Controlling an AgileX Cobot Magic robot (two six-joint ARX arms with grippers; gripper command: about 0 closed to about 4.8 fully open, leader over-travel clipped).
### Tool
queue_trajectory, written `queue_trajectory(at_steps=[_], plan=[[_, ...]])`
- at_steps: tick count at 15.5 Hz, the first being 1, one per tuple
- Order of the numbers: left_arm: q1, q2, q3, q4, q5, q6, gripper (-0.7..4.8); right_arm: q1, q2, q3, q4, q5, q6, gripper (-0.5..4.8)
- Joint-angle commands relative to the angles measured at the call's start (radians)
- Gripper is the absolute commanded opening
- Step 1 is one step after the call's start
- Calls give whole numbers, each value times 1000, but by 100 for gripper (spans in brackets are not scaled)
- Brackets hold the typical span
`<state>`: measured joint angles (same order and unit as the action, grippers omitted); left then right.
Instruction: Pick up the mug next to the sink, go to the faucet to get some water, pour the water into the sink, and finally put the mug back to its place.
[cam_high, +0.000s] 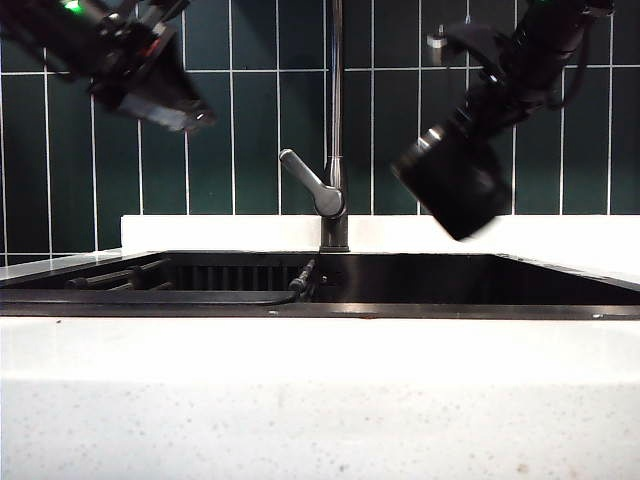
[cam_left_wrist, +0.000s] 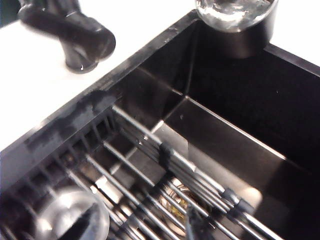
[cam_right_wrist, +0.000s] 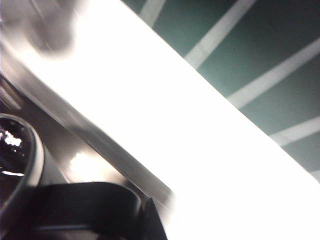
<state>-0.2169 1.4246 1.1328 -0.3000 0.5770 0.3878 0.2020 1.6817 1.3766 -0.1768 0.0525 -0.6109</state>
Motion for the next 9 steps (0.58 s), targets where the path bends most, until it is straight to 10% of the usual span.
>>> queue_trajectory(at_steps=[1,9], plan=[[-1,-72,-162,87,2,-76,215,4,-17,10,45,136,-169,-1],[-1,-87,-252,304,55,-246,214,116,21,10,49,299,-672,-1]])
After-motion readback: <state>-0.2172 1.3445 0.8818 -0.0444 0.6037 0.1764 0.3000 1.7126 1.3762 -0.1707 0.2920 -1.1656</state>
